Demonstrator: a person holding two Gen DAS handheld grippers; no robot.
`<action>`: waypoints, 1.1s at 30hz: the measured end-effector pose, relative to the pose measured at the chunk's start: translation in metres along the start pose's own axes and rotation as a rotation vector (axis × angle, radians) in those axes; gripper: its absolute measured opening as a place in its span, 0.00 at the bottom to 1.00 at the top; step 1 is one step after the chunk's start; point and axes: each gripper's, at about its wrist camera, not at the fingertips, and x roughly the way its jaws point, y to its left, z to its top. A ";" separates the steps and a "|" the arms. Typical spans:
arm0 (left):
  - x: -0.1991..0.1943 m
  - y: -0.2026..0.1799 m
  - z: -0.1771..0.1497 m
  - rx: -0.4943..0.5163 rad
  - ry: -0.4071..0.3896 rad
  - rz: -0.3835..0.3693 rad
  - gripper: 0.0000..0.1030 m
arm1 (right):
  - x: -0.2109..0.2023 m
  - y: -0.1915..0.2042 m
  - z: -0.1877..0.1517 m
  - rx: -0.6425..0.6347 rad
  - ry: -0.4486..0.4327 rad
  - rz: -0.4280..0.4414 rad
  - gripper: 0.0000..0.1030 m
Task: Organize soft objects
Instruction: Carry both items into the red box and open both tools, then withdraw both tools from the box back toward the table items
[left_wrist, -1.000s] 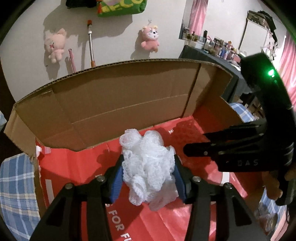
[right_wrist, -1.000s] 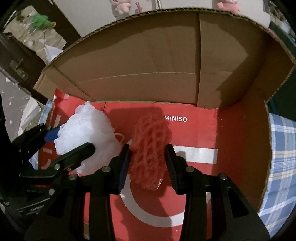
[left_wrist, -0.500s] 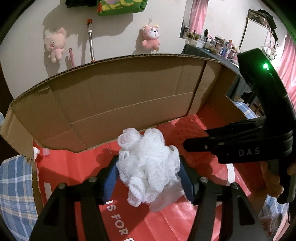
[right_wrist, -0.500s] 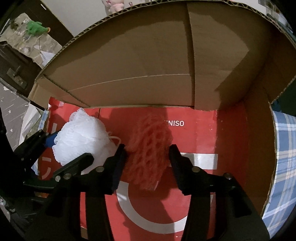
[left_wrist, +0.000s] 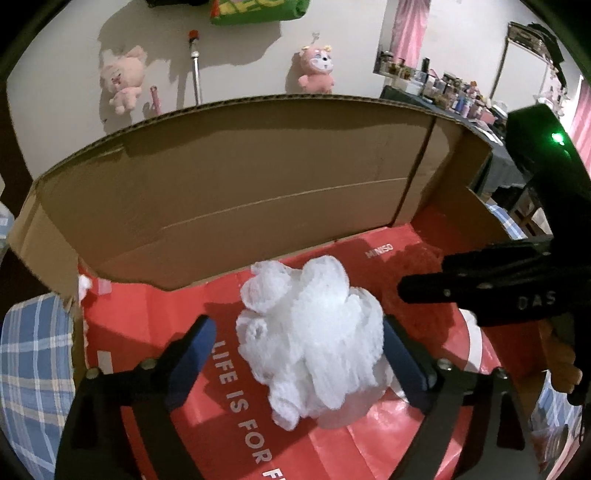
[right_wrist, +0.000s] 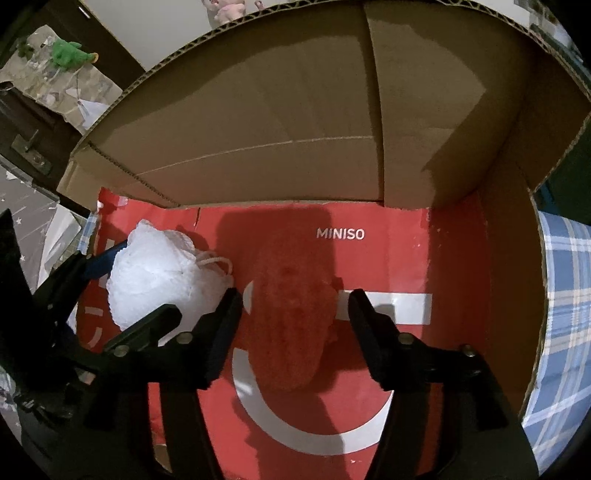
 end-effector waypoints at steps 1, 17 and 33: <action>0.000 0.001 -0.001 -0.004 0.003 -0.001 0.90 | -0.001 0.000 -0.001 -0.005 0.000 -0.003 0.61; -0.006 0.000 -0.010 -0.006 0.025 0.021 0.98 | -0.005 0.010 -0.002 -0.001 -0.036 -0.029 0.62; -0.159 -0.027 -0.032 -0.125 -0.300 -0.022 1.00 | -0.173 0.078 -0.090 -0.170 -0.433 -0.090 0.74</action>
